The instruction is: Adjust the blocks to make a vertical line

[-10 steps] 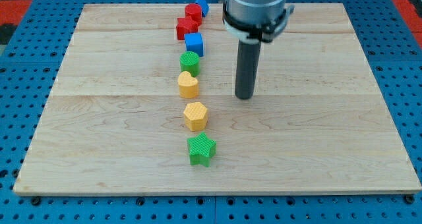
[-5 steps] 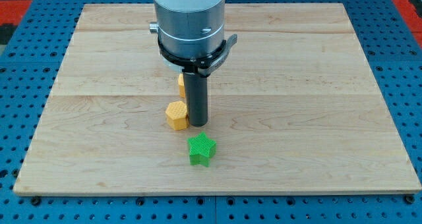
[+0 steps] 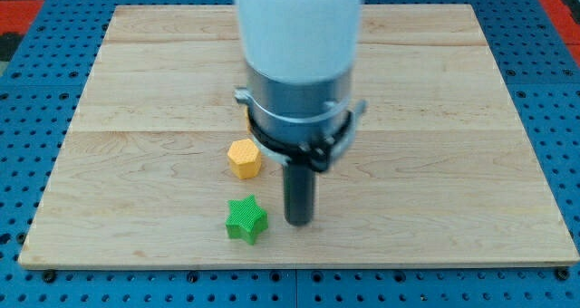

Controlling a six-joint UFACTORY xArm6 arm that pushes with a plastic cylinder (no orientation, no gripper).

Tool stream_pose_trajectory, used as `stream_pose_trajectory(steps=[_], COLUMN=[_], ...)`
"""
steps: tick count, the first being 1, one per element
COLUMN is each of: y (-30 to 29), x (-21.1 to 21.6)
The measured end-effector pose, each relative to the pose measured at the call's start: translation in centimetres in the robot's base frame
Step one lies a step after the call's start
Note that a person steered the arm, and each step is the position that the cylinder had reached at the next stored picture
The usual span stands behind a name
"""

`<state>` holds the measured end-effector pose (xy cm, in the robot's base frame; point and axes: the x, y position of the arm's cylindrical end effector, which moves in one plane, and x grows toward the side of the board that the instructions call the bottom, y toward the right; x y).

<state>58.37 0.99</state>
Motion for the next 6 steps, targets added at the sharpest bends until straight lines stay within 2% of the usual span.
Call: stream_pose_trajectory(steps=[1,2,6], y=[-2.6,-5.7,-5.8], x=[3.4,3.5,1.9])
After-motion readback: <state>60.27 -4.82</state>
